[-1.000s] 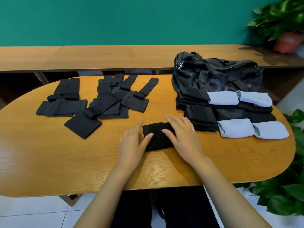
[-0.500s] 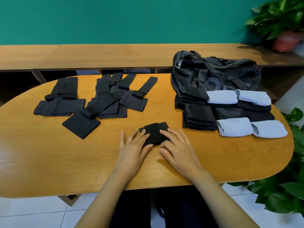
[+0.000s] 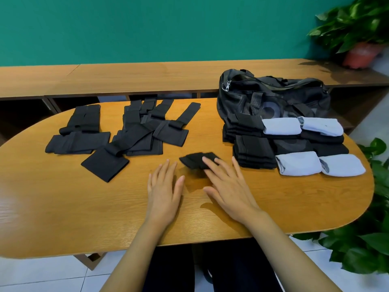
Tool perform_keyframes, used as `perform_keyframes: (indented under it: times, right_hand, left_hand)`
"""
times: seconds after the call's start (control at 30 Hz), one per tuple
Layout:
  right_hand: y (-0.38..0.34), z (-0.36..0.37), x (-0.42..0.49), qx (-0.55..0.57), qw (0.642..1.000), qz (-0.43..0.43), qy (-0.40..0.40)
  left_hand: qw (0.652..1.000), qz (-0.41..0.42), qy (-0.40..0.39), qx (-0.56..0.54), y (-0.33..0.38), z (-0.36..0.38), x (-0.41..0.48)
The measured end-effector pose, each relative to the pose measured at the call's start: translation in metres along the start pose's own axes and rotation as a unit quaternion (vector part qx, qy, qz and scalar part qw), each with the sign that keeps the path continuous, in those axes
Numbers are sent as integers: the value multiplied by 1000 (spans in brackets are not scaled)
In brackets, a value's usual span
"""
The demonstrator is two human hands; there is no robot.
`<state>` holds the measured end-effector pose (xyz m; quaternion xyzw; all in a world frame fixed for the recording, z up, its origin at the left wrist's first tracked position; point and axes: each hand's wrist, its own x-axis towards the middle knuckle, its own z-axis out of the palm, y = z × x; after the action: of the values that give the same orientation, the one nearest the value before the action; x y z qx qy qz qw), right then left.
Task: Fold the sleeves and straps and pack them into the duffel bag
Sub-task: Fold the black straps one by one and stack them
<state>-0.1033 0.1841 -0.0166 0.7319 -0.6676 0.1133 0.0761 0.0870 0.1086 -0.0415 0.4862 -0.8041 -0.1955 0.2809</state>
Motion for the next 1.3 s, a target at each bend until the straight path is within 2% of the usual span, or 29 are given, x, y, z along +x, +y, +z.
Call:
perform_keyframes:
  times: [0.17, 0.3, 0.47, 0.67, 0.9, 1.17, 1.3]
  right_hand:
    - [32, -26, 5, -15, 989, 108, 95]
    - [73, -28, -6, -33, 977, 192, 83]
    - [97, -18, -15, -26, 977, 208, 41]
    - [98, -23, -15, 113, 965, 230, 58]
    - [84, -24, -6, 101, 974, 180, 91]
    - [47, -9, 21, 65, 993, 71, 74]
    - [18, 0, 56, 81, 995, 41, 41]
  left_hand:
    - [1000, -19, 5, -22, -1, 1, -1]
    - [1000, -16, -7, -10, -1, 2, 0]
    - [999, -22, -26, -1, 2, 0, 0]
    - [999, -27, -32, 8, 2, 0, 1]
    - [999, -27, -38, 12, 3, 0, 1]
    - [998, -47, -38, -15, -1, -6, 6]
    - [996, -48, -16, 71, -13, -16, 36]
